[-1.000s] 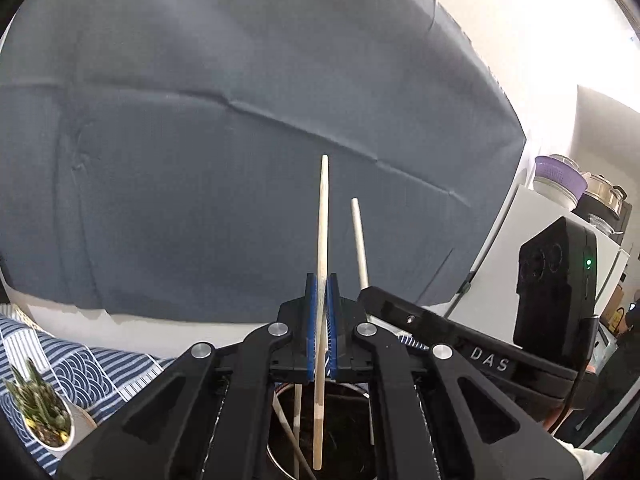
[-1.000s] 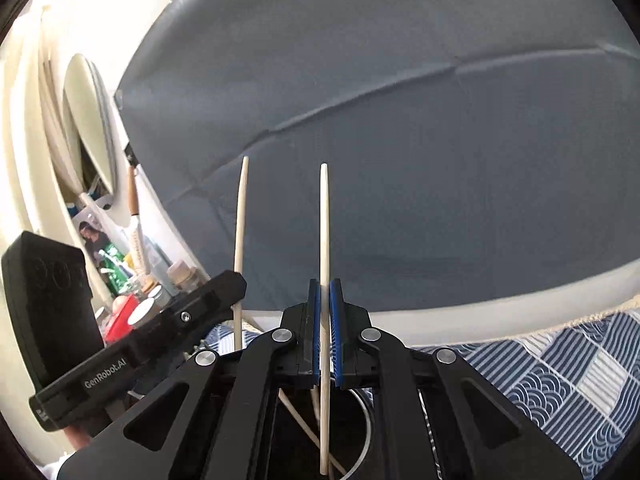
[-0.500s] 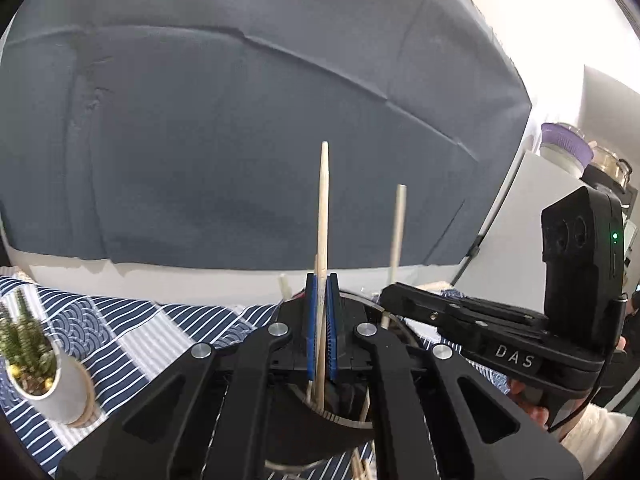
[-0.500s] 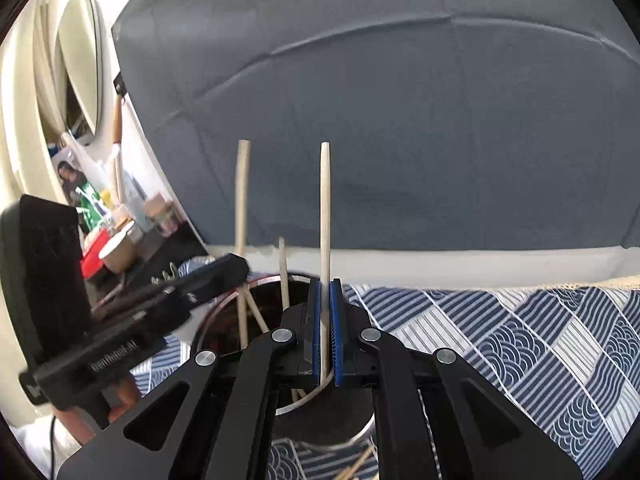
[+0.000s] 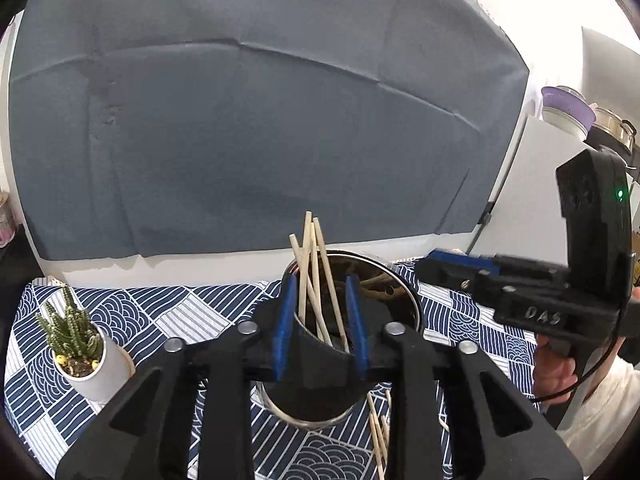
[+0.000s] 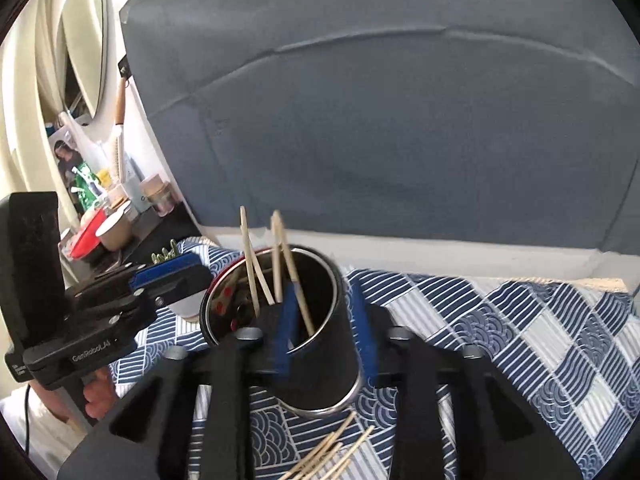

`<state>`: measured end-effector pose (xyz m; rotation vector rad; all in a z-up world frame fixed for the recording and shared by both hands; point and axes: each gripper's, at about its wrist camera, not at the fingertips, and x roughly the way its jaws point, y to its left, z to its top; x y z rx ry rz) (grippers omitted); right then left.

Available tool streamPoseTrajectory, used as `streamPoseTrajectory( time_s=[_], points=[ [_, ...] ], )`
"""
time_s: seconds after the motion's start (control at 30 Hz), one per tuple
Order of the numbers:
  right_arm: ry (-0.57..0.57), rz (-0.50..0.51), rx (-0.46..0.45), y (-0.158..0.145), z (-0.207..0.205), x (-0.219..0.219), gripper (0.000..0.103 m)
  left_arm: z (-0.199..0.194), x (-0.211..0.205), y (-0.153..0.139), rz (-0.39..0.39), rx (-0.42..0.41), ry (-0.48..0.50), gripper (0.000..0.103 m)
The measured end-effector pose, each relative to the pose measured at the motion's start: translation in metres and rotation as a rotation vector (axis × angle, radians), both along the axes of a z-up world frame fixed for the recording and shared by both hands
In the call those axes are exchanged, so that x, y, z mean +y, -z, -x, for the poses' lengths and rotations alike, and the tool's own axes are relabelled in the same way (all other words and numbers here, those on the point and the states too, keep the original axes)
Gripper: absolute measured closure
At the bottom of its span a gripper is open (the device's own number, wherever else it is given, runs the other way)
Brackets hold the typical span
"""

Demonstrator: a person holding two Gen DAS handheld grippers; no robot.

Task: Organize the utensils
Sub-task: 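Open the left tool over the cup while the right tool releases its skewer into it, then move both open tools back down toward the remaining skewers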

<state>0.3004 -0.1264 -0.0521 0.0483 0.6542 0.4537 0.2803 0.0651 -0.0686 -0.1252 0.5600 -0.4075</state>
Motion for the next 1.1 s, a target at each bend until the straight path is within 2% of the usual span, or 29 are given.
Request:
streamPoseTrajectory(
  time_s=[0.03,0.1,0.13,0.2,0.27,0.3,0.37,0.7,0.8,1.1],
  points=[
    [0.001,0.003,-0.006,-0.003,0.001,-0.001,0.067,0.002,0.0,-0.002,-0.007,-0.003,-0.005,0.063],
    [-0.001,0.006,-0.009,-0.007,0.004,-0.004,0.057,0.007,0.0,-0.003,-0.019,-0.004,-0.013,0.049],
    [0.005,0.011,-0.016,-0.009,0.006,-0.005,0.055,0.01,0.001,-0.004,-0.024,-0.003,-0.018,0.045],
    [0.012,0.009,-0.02,-0.014,0.01,-0.008,0.04,0.017,0.002,-0.006,-0.039,0.007,-0.03,0.028],
    [0.026,0.003,-0.027,-0.018,0.015,-0.012,0.031,0.023,0.002,-0.007,-0.059,0.01,-0.048,0.021],
    [0.032,0.001,-0.029,-0.02,0.018,-0.013,0.02,0.028,0.003,-0.009,-0.069,0.015,-0.059,0.016],
    [0.038,-0.001,-0.019,-0.022,0.023,-0.017,0.014,0.035,0.004,-0.009,-0.078,0.024,-0.081,0.01],
    [0.054,0.073,0.038,-0.014,0.045,-0.031,0.013,0.061,0.015,0.014,-0.087,0.156,-0.146,0.006],
    [0.067,0.092,0.057,-0.007,0.05,-0.038,0.013,0.066,0.01,0.022,-0.132,0.182,-0.134,0.006],
    [0.127,0.126,0.151,0.026,0.055,-0.059,0.013,0.061,-0.004,0.065,-0.182,0.315,-0.078,0.006]
  ],
)
